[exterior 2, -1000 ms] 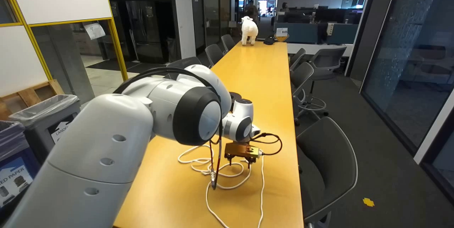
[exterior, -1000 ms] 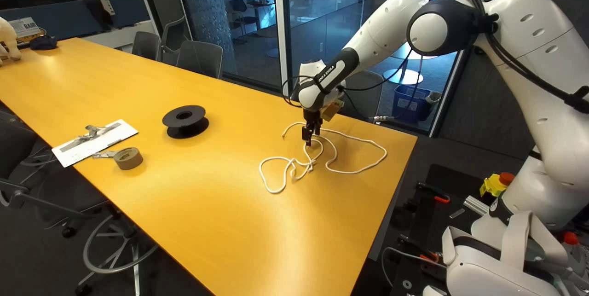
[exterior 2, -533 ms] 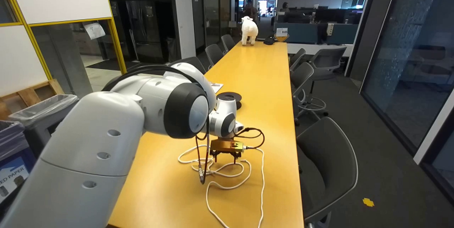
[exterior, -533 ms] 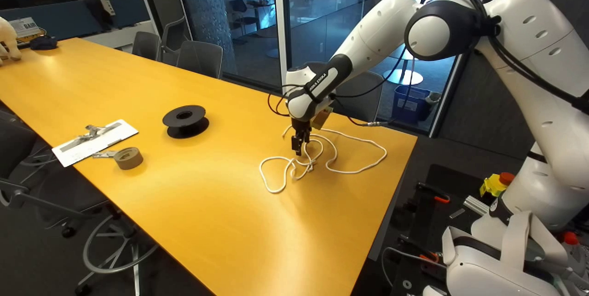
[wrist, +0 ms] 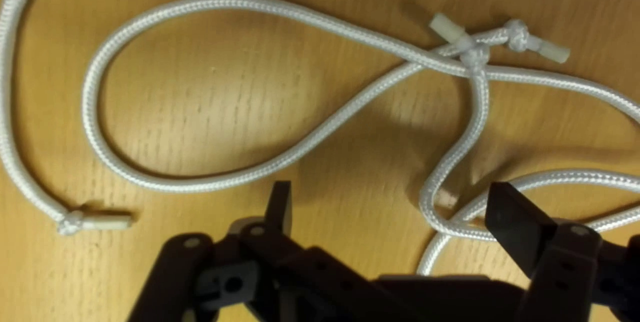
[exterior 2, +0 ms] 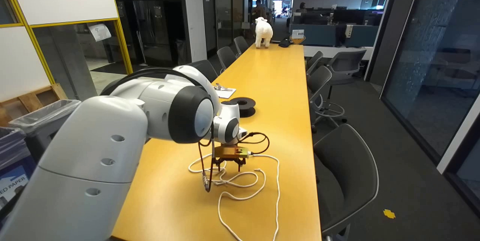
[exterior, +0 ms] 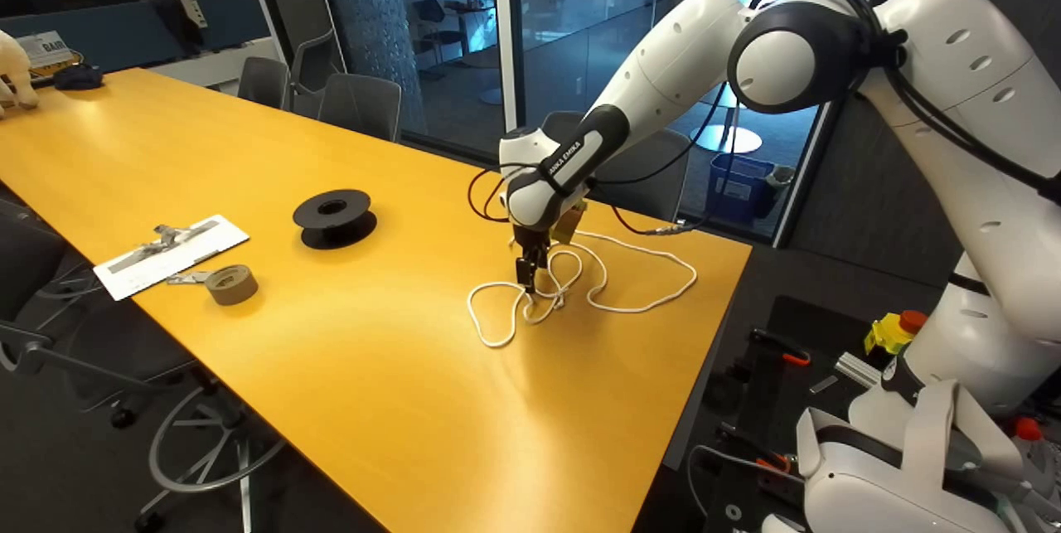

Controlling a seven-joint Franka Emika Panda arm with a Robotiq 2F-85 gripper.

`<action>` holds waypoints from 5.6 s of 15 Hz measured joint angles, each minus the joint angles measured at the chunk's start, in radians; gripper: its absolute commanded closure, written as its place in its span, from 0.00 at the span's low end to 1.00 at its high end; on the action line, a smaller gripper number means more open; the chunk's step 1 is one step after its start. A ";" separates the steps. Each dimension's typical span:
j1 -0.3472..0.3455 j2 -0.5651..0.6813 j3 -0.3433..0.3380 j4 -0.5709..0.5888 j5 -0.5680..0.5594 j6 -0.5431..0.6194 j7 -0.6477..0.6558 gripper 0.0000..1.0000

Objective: Separate the two white ropes

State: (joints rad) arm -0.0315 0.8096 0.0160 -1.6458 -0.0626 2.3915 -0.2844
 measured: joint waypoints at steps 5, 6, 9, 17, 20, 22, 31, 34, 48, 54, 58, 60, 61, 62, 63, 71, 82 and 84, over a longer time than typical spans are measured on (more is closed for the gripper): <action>0.000 0.000 0.005 -0.004 -0.002 -0.012 -0.001 0.00; 0.000 0.000 0.005 -0.006 -0.002 -0.013 -0.001 0.00; 0.000 0.000 0.005 -0.011 -0.002 -0.013 -0.002 0.00; -0.001 0.000 0.005 -0.014 -0.002 -0.020 -0.006 0.19; -0.001 0.000 0.005 -0.013 -0.002 -0.024 -0.007 0.42; -0.001 0.000 0.005 -0.013 -0.003 -0.024 -0.008 0.58; -0.005 -0.008 0.004 -0.010 -0.013 -0.025 -0.010 0.98; -0.006 -0.008 0.004 -0.010 -0.013 -0.026 -0.014 0.96; 0.040 -0.008 0.039 0.003 -0.032 -0.046 -0.034 0.96; 0.112 -0.008 0.037 0.037 -0.103 -0.076 0.000 0.98; 0.165 -0.008 0.047 0.062 -0.115 -0.155 0.009 0.98; 0.197 -0.009 0.048 0.069 -0.127 -0.179 0.041 0.98; 0.215 -0.009 0.047 0.070 -0.139 -0.186 0.066 0.98; 0.234 -0.009 0.047 0.070 -0.154 -0.189 0.095 0.98; 0.253 -0.009 0.046 0.070 -0.167 -0.196 0.122 0.98; 0.275 -0.003 0.116 0.081 -0.133 -0.456 0.085 0.98; 0.158 0.000 0.125 0.081 -0.095 -0.480 -0.051 0.32; 0.141 0.000 0.125 0.081 -0.085 -0.480 -0.067 0.18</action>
State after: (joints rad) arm 0.1100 0.8094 0.1410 -1.5650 -0.1481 1.9115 -0.3515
